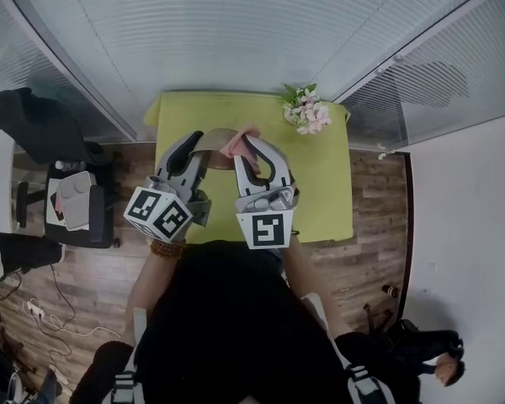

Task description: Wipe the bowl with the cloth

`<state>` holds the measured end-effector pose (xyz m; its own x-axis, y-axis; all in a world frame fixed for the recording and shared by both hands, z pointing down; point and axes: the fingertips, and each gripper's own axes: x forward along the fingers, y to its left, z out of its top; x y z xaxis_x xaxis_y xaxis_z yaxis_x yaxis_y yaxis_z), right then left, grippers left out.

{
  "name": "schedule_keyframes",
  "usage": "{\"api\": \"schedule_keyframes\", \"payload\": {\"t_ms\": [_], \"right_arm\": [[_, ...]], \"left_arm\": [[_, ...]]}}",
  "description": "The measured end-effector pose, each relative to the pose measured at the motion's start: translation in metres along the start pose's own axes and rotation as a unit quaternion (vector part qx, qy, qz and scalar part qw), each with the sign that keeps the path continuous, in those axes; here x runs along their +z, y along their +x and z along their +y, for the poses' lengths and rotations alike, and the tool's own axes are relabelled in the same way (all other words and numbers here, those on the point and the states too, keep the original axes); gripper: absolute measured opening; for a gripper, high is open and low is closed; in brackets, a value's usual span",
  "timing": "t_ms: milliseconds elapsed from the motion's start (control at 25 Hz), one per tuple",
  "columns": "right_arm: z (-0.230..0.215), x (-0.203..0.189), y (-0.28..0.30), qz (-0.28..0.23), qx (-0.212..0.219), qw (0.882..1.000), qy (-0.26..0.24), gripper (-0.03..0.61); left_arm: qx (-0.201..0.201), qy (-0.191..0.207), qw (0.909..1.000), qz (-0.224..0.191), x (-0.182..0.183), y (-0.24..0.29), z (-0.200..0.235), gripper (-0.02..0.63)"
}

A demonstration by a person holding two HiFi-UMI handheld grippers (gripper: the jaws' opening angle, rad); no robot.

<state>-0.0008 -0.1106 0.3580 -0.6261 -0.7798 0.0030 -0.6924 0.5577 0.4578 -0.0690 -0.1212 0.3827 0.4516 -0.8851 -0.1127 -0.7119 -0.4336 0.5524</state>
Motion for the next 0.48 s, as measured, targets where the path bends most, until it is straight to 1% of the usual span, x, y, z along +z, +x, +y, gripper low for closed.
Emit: {"api": "schedule_keyframes", "payload": {"t_ms": [40, 80, 120, 160, 200, 240, 280, 320, 360, 400, 480], "right_arm": [[0.001, -0.003, 0.002, 0.006, 0.002, 1.0, -0.001, 0.031], [0.002, -0.007, 0.004, 0.015, 0.004, 1.0, -0.011, 0.031], [0.003, -0.011, 0.006, 0.024, 0.006, 0.999, -0.039, 0.029], [0.006, -0.016, 0.008, 0.032, 0.012, 0.995, -0.089, 0.026], [0.011, -0.021, 0.009, 0.04, 0.024, 0.987, -0.155, 0.026], [0.018, -0.026, 0.011, 0.047, 0.042, 0.973, -0.22, 0.026], [0.025, -0.03, 0.012, 0.052, 0.059, 0.961, -0.266, 0.026], [0.028, -0.032, 0.014, 0.053, 0.07, 0.954, -0.285, 0.026], [0.028, -0.032, 0.015, 0.053, 0.072, 0.954, -0.287, 0.026], [0.026, -0.03, 0.016, 0.052, 0.066, 0.957, -0.278, 0.026], [0.02, -0.021, 0.016, 0.043, 0.046, 0.968, -0.245, 0.026]], "left_arm": [[0.008, -0.027, 0.9996, -0.001, -0.005, -0.001, 0.005, 0.056], [0.013, -0.039, 0.9991, 0.005, -0.011, 0.0, 0.009, 0.064], [0.013, -0.03, 0.9992, 0.022, -0.018, 0.002, 0.011, 0.071], [0.007, 0.005, 0.9987, 0.05, -0.027, 0.005, 0.012, 0.071], [0.003, 0.067, 0.994, 0.087, -0.035, 0.007, 0.012, 0.071], [0.006, 0.152, 0.9805, 0.125, -0.043, 0.009, 0.012, 0.089], [0.019, 0.245, 0.9567, 0.156, -0.048, 0.01, 0.013, 0.094], [0.033, 0.32, 0.9304, 0.176, -0.051, 0.011, 0.014, 0.063], [0.043, 0.355, 0.9154, 0.184, -0.051, 0.013, 0.014, 0.025], [0.046, 0.352, 0.9171, 0.181, -0.048, 0.015, 0.013, 0.02], [0.05, 0.301, 0.9404, 0.15, -0.036, 0.016, 0.009, 0.018]]}}
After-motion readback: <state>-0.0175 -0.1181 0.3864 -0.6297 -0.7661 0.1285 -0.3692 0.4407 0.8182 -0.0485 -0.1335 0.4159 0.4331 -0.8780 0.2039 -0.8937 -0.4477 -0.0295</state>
